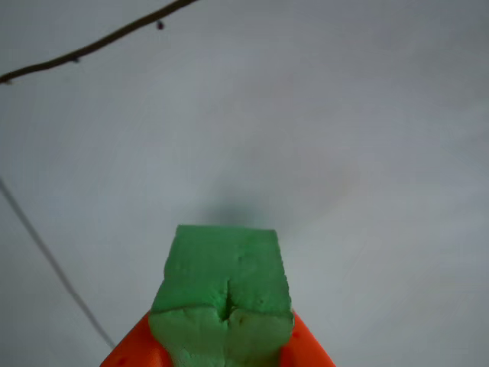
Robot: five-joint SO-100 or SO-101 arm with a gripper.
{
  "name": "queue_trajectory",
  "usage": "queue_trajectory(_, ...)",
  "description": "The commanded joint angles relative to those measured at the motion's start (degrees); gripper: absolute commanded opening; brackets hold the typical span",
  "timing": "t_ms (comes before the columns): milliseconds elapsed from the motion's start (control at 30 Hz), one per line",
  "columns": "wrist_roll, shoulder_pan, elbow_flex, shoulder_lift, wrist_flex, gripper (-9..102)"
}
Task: Grasp the colored block, Place it on the black dot, and then return the arm to the default position.
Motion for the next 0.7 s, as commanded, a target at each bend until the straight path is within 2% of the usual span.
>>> queue_trajectory(0, 0.26, -0.62, -0.18, 5.54, 0.18, 0)
queue_trajectory(667, 5.27, -12.13, 8.96, 18.37, 5.45, 0)
